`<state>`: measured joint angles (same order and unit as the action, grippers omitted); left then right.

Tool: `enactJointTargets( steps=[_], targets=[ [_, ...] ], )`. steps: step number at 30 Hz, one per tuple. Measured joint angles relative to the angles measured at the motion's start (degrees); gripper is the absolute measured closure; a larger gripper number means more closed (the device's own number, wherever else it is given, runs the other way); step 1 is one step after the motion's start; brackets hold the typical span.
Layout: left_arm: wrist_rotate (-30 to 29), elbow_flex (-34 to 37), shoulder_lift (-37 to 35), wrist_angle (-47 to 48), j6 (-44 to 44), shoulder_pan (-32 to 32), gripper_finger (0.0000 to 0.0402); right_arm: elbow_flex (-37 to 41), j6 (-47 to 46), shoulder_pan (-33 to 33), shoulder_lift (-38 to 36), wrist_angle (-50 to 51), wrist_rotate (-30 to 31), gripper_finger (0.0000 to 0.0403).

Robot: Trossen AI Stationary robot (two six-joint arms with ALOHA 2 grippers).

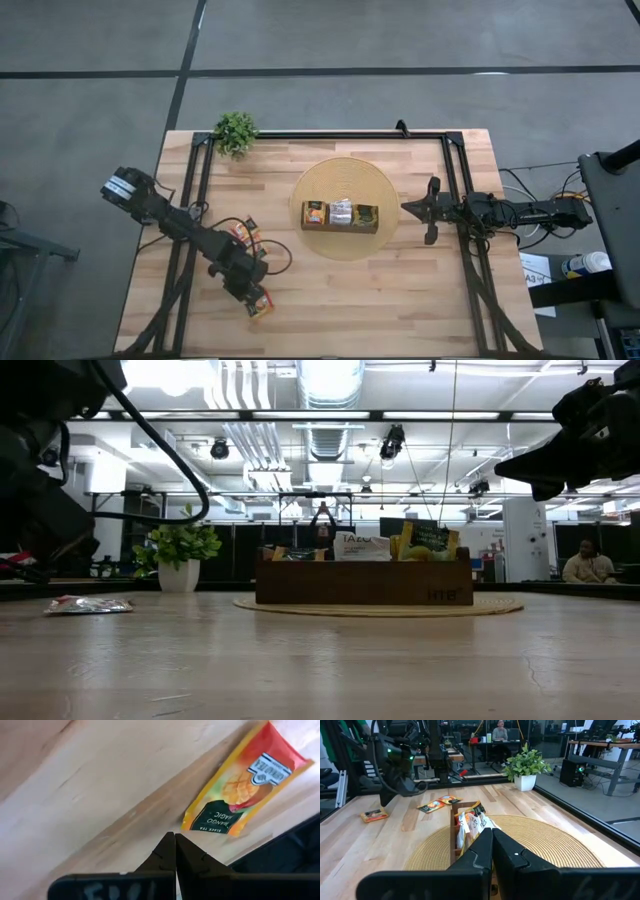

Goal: Pick & Place Tea
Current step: Put the orange tea bag into the left section of the wooden organizer

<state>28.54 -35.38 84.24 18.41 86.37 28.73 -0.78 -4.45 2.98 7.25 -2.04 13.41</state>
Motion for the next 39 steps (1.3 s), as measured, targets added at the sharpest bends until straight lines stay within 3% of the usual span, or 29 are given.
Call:
enactJointTargets(
  steps=[9,20,25,29,39],
  targets=[
    [-3.16,-0.11,-0.22,-1.28,9.45,0.29,0.0385,0.00,0.00,0.00,0.00,-0.02,0.00,0.0394],
    [-4.60,-1.38,-0.91,-1.37,18.03,1.86,0.0287,0.00,0.00,0.00,0.00,-0.02,0.00,0.0394],
    [-9.14,-1.42,-0.93,-1.44,24.14,3.55,0.0254,0.00,0.00,0.00,0.00,-0.01,0.01,0.0394],
    [-12.41,-1.42,-0.93,-2.25,25.38,3.66,0.0244,0.00,0.00,0.00,0.00,-0.02,0.02,0.0394],
    [-11.58,-1.47,1.01,-3.93,28.15,3.63,0.0243,0.00,0.00,0.00,0.02,-0.02,0.00,0.0394]
  ],
)
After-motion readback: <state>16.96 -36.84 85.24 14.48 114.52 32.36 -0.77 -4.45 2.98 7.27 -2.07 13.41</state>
